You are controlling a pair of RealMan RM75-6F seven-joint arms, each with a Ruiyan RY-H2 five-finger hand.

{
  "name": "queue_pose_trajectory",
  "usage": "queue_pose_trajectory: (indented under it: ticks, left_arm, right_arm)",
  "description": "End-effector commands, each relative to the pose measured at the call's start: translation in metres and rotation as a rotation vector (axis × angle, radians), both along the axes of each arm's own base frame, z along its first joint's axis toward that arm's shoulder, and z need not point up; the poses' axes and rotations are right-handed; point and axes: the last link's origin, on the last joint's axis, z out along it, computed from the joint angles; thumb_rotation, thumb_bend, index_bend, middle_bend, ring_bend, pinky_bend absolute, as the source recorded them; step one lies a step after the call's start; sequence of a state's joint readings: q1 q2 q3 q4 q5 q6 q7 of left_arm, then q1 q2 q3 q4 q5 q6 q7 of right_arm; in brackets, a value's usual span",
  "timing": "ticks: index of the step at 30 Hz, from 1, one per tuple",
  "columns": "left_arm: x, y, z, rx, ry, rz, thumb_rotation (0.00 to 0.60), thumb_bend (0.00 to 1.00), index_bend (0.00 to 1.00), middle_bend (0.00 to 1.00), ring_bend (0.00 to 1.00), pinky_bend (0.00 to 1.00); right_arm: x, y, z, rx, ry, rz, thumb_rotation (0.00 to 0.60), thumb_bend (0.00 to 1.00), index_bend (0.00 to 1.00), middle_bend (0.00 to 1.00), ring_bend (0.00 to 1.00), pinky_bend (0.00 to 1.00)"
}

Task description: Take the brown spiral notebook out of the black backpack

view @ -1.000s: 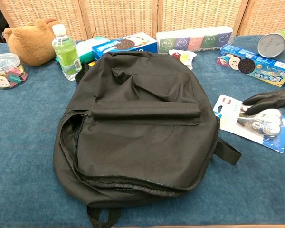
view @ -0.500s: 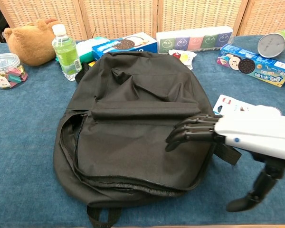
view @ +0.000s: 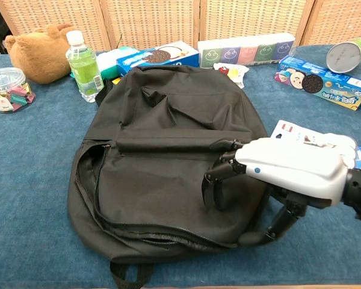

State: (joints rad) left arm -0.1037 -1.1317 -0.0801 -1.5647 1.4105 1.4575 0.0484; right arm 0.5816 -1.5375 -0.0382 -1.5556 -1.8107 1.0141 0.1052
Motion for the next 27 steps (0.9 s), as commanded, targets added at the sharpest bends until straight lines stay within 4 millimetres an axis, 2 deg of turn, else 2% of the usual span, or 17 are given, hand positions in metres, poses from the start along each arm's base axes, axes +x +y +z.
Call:
queue_pose_trajectory:
  ticks: [1,6,12,22,27]
  left_arm:
    - [0.000,0.000,0.000,-0.001,0.000,0.000,0.600,0.00,0.00,0.00,0.00,0.00]
    - [0.000,0.000,-0.001,-0.004,0.001,0.000,0.600,0.00,0.00,0.00,0.00,0.00]
    - [0.000,0.000,0.000,-0.001,-0.001,-0.001,0.600,0.00,0.00,0.00,0.00,0.00]
    - [0.001,0.000,-0.003,-0.016,-0.001,-0.006,0.600,0.00,0.00,0.00,0.00,0.00]
    - [0.011,0.004,-0.010,-0.050,-0.080,-0.153,0.600,0.00,0.00,0.00,0.00,0.00]
  right_arm:
    - [0.001,-0.003,-0.001,-0.020,-0.015,-0.010,0.600,0.29,0.45,0.52,0.34,0.03]
    - [0.004,-0.004,-0.001,-0.061,-0.069,-0.025,0.600,0.40,0.51,0.59,0.42,0.12]
    - [0.006,-0.006,-0.005,-0.100,-0.116,-0.022,0.600,0.53,0.58,0.65,0.45,0.20]
    - [0.018,-0.019,-0.004,-0.116,-0.213,-0.135,0.600,0.57,0.60,0.66,0.46,0.23]
    - [0.032,-0.036,0.006,-0.102,-0.274,-0.268,0.600,0.57,0.61,0.66,0.46,0.27]
